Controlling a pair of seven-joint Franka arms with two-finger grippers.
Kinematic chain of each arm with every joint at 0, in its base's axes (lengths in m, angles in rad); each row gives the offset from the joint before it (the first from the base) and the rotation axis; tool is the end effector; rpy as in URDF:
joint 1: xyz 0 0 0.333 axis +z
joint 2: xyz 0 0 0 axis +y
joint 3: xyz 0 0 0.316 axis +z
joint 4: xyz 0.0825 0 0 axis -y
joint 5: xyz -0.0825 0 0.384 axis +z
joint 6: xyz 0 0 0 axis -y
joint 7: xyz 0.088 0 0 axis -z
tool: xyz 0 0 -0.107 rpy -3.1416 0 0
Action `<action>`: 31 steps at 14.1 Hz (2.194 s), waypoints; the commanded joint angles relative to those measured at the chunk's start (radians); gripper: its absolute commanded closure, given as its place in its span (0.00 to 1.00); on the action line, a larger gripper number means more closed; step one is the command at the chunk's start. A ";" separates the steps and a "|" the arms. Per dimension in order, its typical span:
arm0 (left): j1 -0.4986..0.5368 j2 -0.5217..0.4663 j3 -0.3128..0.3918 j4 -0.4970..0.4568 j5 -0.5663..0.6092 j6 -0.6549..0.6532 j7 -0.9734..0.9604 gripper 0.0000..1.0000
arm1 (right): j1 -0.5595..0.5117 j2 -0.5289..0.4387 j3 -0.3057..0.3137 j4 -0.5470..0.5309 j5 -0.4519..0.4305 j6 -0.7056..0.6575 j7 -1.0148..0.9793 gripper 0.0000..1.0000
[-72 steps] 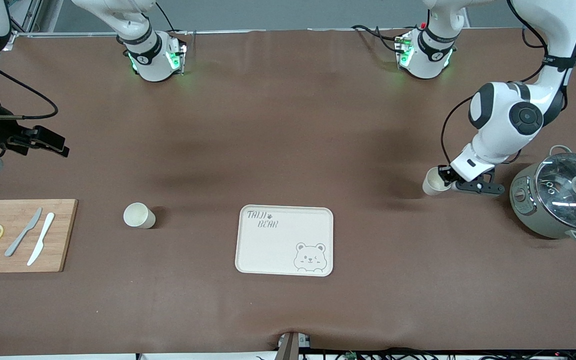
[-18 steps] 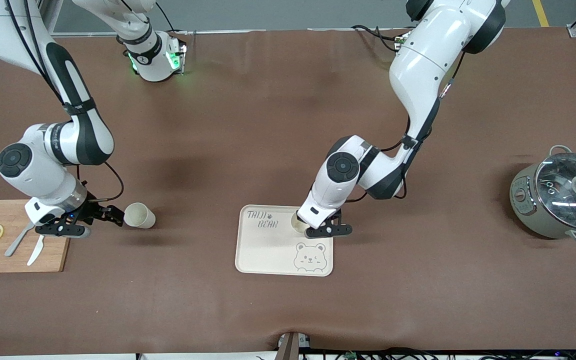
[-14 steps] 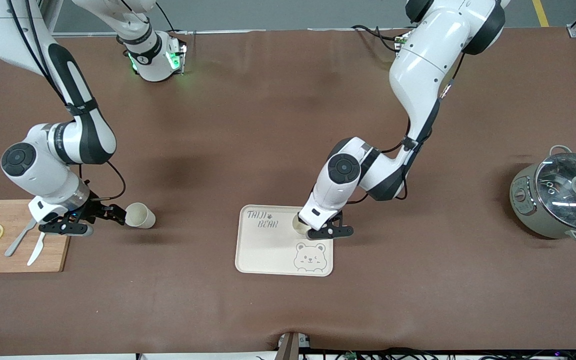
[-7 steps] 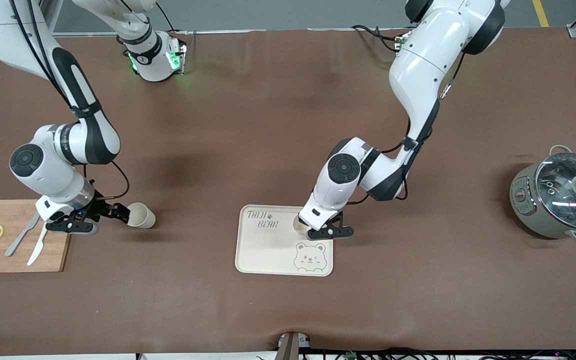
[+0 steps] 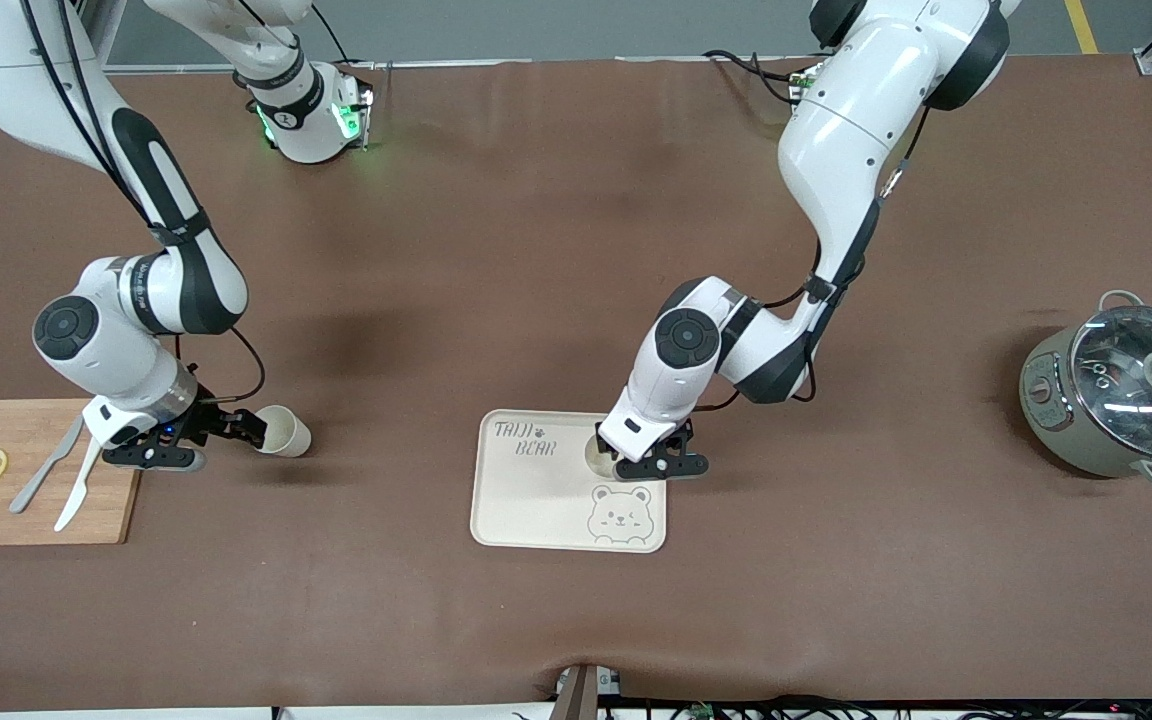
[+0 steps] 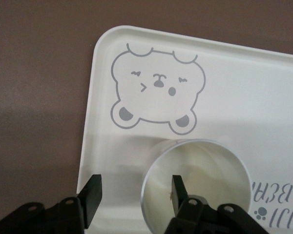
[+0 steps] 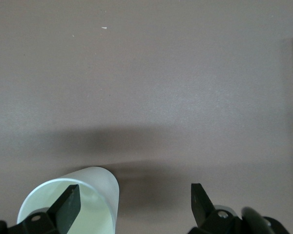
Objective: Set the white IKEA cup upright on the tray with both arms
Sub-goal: 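Lower the cup onto the tray while the right gripper grasps the other cup, then open the left gripper and draw the left arm back to rest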
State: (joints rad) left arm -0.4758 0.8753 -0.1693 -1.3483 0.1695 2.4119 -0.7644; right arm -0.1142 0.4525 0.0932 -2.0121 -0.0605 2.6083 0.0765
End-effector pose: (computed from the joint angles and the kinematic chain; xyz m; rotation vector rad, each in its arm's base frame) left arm 0.6245 -0.4297 0.2220 3.0011 0.1159 0.2334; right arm 0.6196 -0.0138 0.2414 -3.1223 0.0936 -0.2287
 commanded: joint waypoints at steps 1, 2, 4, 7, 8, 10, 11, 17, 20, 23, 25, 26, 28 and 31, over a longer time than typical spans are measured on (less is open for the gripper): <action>-0.018 0.005 0.019 0.021 0.025 0.009 -0.003 0.34 | -0.012 0.015 0.007 -0.004 -0.013 0.021 0.003 0.00; -0.018 0.002 0.019 0.021 0.025 0.004 -0.003 0.34 | -0.012 0.023 0.007 -0.004 -0.013 0.032 0.003 0.00; -0.018 -0.009 0.019 0.021 0.025 -0.002 -0.004 0.34 | -0.012 0.035 0.007 -0.004 -0.013 0.049 0.003 0.00; -0.017 -0.027 0.016 0.023 0.024 -0.042 -0.004 0.34 | -0.012 0.048 0.007 -0.004 -0.013 0.059 0.003 0.00; -0.017 -0.041 0.016 0.023 0.022 -0.074 -0.004 0.34 | -0.010 0.049 0.007 -0.004 -0.013 0.064 0.003 0.00; -0.015 -0.074 0.014 0.023 0.024 -0.135 -0.003 0.31 | -0.010 0.051 0.007 -0.004 -0.013 0.064 0.002 0.00; -0.015 -0.096 0.013 0.023 0.025 -0.173 -0.001 0.31 | -0.009 0.049 0.007 -0.004 -0.013 0.062 0.002 0.00; 0.000 -0.196 0.005 0.018 0.027 -0.350 0.031 0.00 | -0.007 0.048 0.007 -0.002 -0.013 0.053 0.003 0.60; 0.008 -0.229 0.007 0.017 0.018 -0.413 0.083 0.00 | -0.007 0.048 0.008 -0.002 -0.012 0.052 0.003 0.72; 0.065 -0.281 0.005 -0.003 0.015 -0.514 0.218 0.00 | -0.001 0.046 0.008 0.000 -0.012 0.050 0.006 0.72; 0.115 -0.320 0.005 -0.012 0.013 -0.585 0.330 0.00 | 0.002 0.038 0.010 0.000 -0.012 0.035 0.006 0.77; 0.138 -0.340 0.005 -0.026 0.010 -0.596 0.373 0.00 | 0.002 0.034 0.010 0.003 -0.012 0.023 0.006 0.77; 0.186 -0.378 0.004 -0.049 0.008 -0.596 0.430 0.00 | 0.010 0.032 0.011 0.006 -0.010 0.018 0.008 0.78; 0.247 -0.409 0.004 -0.054 -0.010 -0.600 0.496 0.00 | 0.033 0.029 0.011 0.015 -0.010 -0.008 0.047 0.80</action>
State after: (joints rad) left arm -0.2559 0.5160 -0.1643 -1.3576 0.1700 1.8184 -0.3047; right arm -0.0993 0.5010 0.1044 -2.0002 -0.0605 2.6329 0.0829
